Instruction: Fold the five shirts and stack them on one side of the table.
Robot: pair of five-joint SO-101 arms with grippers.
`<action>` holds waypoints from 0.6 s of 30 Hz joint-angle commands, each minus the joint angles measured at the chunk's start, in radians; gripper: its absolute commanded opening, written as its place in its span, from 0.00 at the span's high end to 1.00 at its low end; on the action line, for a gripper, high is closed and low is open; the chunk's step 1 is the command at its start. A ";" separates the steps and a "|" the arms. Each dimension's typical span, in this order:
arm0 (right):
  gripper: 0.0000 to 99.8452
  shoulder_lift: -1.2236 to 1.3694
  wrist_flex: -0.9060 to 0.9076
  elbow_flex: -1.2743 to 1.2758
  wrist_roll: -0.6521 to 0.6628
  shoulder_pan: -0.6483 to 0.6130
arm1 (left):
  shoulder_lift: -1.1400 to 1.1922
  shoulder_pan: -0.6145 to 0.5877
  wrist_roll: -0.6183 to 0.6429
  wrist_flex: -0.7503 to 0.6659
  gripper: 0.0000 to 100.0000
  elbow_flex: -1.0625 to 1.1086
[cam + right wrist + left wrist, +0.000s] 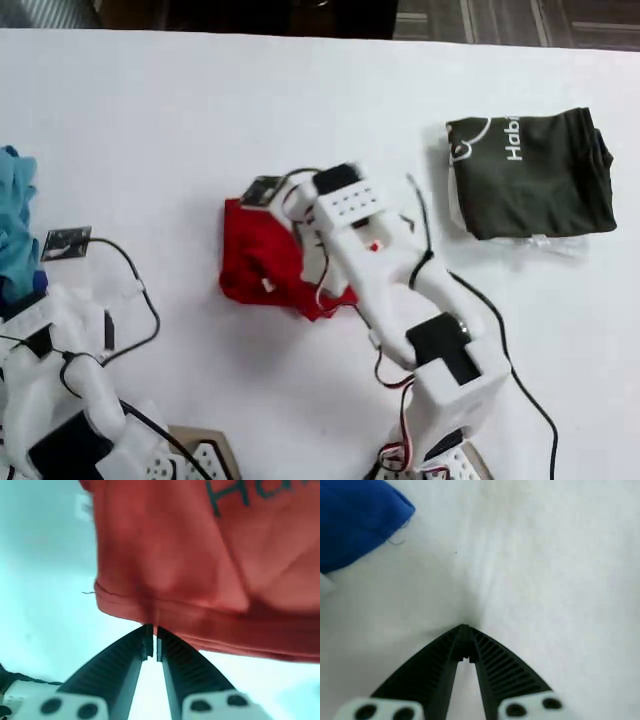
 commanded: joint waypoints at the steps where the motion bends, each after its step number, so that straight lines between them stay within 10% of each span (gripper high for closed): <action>1: 0.98 -0.082 0.008 -0.037 -0.029 -0.027 | -0.028 -0.005 0.000 -0.009 0.97 0.002; 18: 0.80 -0.122 -0.191 0.195 -0.126 -0.191 | -0.028 -0.005 0.000 -0.009 0.97 0.002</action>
